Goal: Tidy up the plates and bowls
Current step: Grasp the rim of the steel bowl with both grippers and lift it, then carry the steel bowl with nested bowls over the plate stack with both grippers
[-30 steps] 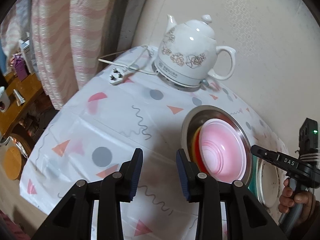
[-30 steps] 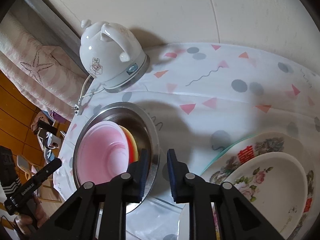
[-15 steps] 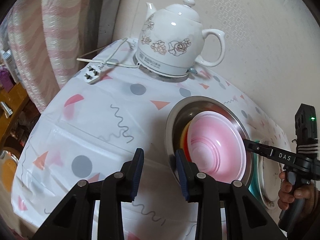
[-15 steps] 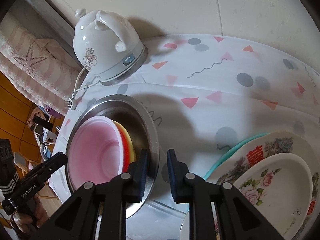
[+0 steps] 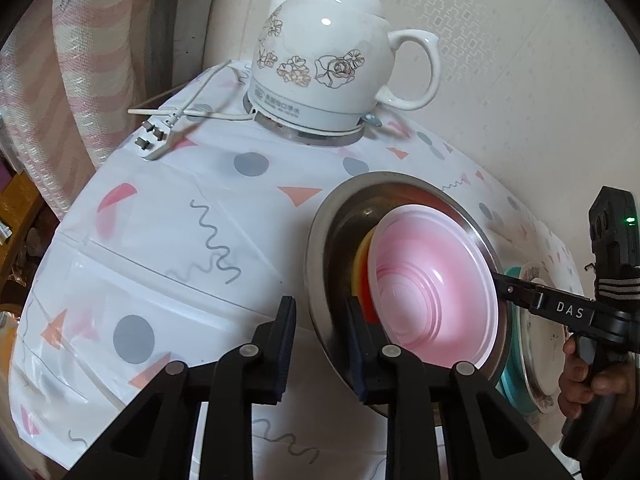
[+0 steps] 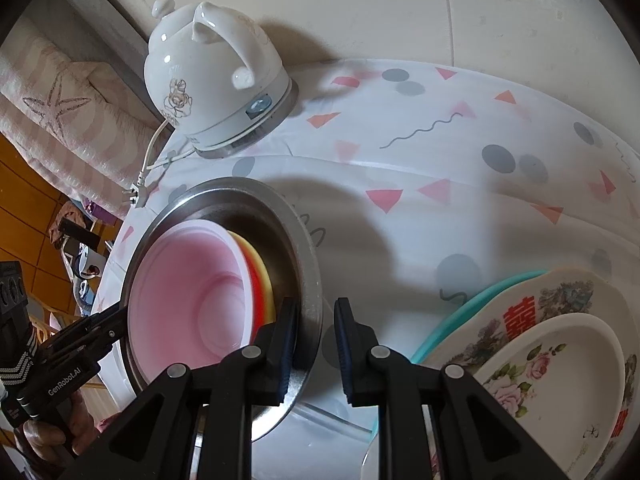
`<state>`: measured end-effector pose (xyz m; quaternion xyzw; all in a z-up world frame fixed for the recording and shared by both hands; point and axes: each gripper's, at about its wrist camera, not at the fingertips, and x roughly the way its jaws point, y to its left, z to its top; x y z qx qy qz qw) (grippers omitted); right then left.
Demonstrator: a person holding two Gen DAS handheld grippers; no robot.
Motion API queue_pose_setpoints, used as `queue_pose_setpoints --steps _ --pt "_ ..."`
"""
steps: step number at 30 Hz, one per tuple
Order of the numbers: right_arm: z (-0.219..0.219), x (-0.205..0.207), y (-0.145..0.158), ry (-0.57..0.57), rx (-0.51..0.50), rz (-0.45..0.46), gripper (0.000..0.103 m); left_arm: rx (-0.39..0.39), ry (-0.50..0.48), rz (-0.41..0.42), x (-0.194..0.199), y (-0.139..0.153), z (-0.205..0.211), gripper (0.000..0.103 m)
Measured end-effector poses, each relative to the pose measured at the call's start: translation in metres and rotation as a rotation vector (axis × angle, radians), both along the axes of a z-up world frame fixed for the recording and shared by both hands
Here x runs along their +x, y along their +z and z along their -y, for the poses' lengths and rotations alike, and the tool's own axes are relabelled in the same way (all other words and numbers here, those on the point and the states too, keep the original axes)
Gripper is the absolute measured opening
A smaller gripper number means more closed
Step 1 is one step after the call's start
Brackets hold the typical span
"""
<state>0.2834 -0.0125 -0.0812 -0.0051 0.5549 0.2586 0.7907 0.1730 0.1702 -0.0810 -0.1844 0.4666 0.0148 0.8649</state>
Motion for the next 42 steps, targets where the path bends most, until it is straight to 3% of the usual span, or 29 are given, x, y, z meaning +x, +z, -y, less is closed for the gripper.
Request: queue_pose_setpoints --steps 17,23,29,42 --pt "-0.008 -0.003 -0.005 0.037 -0.016 -0.003 0.014 0.053 0.008 0.025 -0.002 0.000 0.007 0.025" --pt "-0.006 -0.003 -0.006 0.032 0.003 -0.018 0.014 0.037 0.012 0.018 -0.002 -0.001 0.004 0.025" --pt "-0.006 -0.003 -0.006 0.028 0.015 -0.016 0.014 0.053 0.004 0.021 -0.001 0.000 0.009 0.018" --pt "-0.005 -0.007 -0.004 0.036 0.028 -0.009 0.013 0.077 0.023 0.019 -0.009 0.002 0.010 0.018"
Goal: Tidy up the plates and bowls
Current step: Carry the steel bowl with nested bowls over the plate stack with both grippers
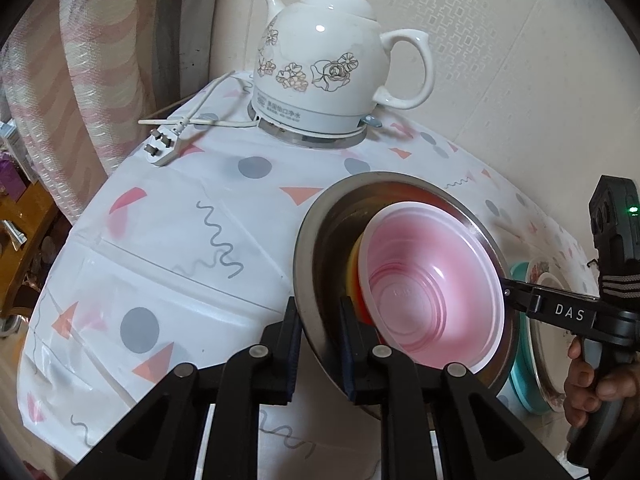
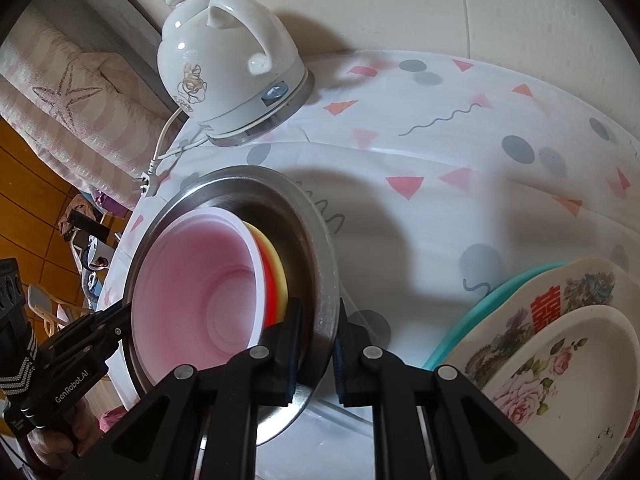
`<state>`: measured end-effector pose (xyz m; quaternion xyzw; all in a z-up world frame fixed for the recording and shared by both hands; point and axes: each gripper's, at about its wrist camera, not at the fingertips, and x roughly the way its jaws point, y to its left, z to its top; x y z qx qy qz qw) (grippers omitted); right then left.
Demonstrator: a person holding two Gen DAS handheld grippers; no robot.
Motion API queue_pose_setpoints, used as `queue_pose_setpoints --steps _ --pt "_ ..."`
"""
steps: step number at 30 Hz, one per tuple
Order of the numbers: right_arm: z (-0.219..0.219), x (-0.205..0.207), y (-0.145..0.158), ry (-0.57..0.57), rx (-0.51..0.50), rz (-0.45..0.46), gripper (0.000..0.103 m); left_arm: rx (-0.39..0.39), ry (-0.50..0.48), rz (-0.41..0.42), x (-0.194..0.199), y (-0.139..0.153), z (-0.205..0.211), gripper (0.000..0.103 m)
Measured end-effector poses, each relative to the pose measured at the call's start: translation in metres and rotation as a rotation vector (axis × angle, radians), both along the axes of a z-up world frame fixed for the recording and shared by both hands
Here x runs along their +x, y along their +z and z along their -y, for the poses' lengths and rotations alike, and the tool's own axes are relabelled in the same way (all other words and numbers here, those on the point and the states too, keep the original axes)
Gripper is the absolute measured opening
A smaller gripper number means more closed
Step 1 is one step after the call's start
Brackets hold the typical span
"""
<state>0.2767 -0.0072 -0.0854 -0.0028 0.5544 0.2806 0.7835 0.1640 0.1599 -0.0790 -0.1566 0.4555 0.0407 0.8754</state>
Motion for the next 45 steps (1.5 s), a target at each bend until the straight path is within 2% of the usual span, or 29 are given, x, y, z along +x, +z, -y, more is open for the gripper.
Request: queue_pose_setpoints --steps 15,26,45 --pt "-0.002 -0.009 0.009 0.013 0.005 0.022 0.013 -0.007 0.012 0.030 -0.015 0.008 -0.003 0.018" --pt "0.005 -0.017 0.030 0.003 0.026 0.060 0.013 -0.007 0.003 0.081 -0.022 0.031 0.002 0.018" --pt "0.045 -0.024 0.054 -0.085 0.047 0.121 0.013 -0.003 -0.094 0.131 -0.009 0.051 0.034 0.017"
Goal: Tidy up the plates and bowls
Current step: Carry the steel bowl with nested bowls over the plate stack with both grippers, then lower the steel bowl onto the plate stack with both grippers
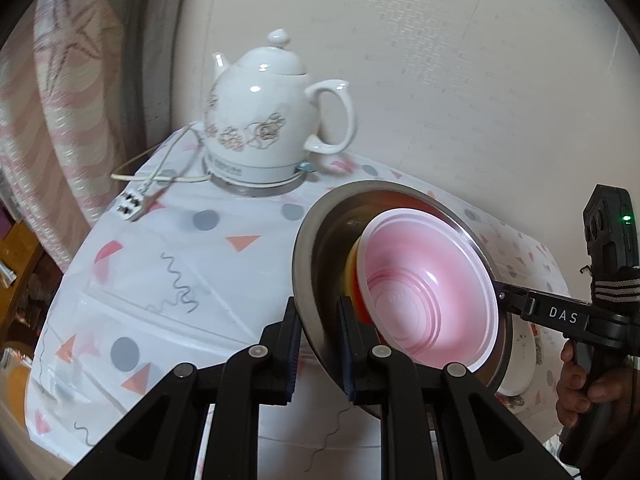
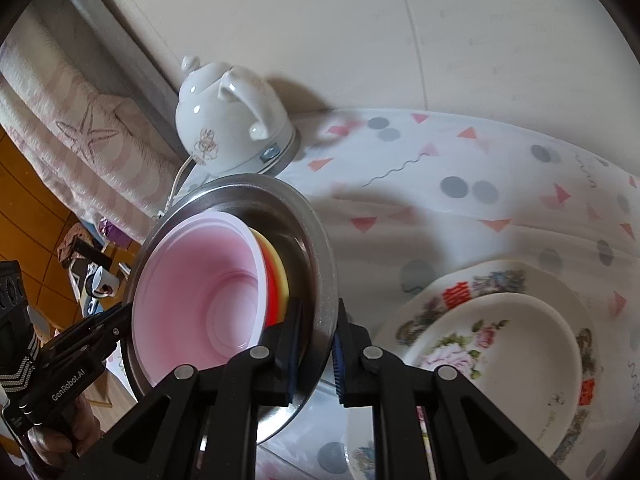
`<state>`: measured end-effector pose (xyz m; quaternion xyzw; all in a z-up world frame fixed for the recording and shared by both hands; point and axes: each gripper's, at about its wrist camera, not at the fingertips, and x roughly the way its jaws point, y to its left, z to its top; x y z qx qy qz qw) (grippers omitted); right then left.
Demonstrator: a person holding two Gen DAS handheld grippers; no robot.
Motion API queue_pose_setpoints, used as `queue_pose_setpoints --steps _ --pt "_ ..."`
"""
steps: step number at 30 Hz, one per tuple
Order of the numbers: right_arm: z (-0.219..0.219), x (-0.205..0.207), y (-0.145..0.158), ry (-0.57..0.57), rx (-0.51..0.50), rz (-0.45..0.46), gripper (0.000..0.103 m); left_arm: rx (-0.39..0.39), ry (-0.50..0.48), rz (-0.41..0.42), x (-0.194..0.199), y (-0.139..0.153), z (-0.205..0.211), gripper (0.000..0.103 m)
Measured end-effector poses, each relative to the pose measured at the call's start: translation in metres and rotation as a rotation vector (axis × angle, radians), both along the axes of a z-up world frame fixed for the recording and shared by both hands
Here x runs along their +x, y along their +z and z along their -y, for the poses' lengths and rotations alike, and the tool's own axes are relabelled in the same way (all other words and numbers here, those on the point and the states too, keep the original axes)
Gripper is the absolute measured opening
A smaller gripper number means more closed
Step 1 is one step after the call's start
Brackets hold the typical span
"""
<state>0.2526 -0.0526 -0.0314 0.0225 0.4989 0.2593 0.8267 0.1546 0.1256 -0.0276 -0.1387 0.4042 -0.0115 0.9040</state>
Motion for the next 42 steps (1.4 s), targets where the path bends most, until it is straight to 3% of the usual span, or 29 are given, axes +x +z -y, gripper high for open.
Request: queue_pose_setpoints --steps 21,42 --pt "0.087 -0.018 0.017 -0.165 0.032 0.038 0.013 0.037 -0.181 0.029 0.022 0.016 0.080 0.017" --pt "0.177 -0.033 0.012 -0.292 0.030 0.004 0.013 0.049 -0.319 -0.034 0.040 0.001 0.161 0.018"
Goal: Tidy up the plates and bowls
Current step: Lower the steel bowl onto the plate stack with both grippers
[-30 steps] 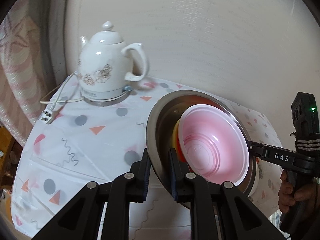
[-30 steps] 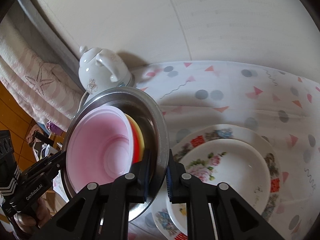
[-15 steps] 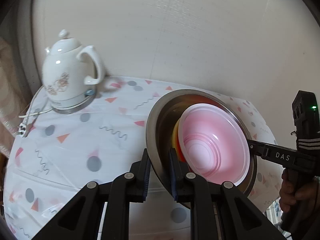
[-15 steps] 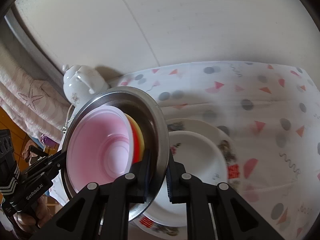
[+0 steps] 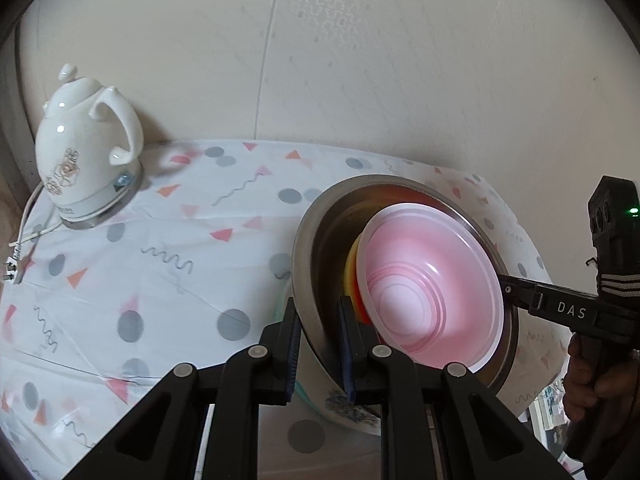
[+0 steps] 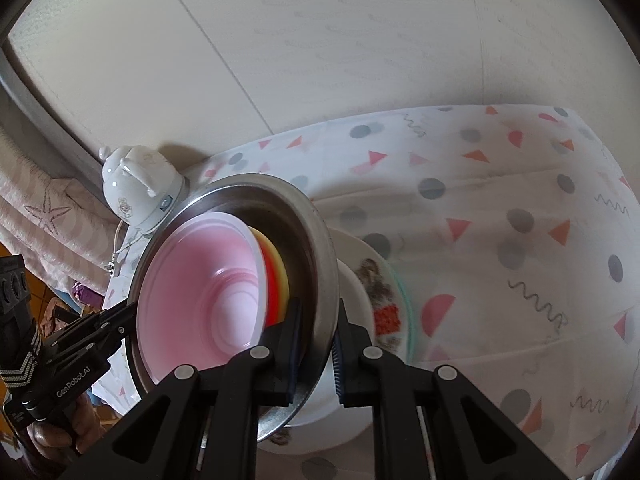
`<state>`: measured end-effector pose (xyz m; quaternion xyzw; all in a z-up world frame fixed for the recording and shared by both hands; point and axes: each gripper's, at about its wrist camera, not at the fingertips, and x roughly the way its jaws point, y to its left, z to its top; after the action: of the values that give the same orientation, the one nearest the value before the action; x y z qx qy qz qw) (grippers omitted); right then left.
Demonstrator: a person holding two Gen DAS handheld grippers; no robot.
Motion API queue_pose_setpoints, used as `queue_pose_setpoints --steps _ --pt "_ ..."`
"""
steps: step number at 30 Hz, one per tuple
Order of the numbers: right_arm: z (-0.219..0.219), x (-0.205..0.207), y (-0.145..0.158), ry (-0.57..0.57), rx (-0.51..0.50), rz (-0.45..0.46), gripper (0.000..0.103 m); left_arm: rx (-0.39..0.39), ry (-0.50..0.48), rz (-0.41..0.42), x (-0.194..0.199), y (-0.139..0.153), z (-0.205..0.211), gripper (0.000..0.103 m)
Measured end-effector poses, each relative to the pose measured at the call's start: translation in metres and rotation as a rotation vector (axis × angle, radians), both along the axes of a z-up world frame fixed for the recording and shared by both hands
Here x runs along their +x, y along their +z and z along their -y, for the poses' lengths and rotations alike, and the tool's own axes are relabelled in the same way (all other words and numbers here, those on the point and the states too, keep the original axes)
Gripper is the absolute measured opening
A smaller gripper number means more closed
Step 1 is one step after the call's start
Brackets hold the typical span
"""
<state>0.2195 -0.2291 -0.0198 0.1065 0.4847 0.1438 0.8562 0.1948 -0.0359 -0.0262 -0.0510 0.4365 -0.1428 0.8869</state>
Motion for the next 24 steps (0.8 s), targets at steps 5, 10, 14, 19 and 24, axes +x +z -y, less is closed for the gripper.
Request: queue_pose_setpoints --steps 5,10,14,19,24 --pt "0.008 -0.002 -0.009 -0.001 -0.012 -0.038 0.013 0.008 -0.006 -0.032 -0.001 -0.010 0.009 0.017" --pt "0.010 -0.002 -0.019 0.008 -0.018 -0.069 0.013 0.014 0.009 -0.057 -0.004 -0.020 0.012 0.017" --pt "0.010 -0.003 -0.019 0.026 -0.023 -0.071 0.013 0.019 0.020 -0.065 -0.005 -0.024 0.014 0.017" --pt "0.012 -0.001 -0.026 0.031 -0.026 -0.090 0.013 0.026 0.027 -0.074 -0.006 -0.028 0.017 0.017" --pt "0.013 -0.001 -0.027 0.038 -0.027 -0.092 0.013 0.032 0.038 -0.074 -0.007 -0.030 0.019 0.017"
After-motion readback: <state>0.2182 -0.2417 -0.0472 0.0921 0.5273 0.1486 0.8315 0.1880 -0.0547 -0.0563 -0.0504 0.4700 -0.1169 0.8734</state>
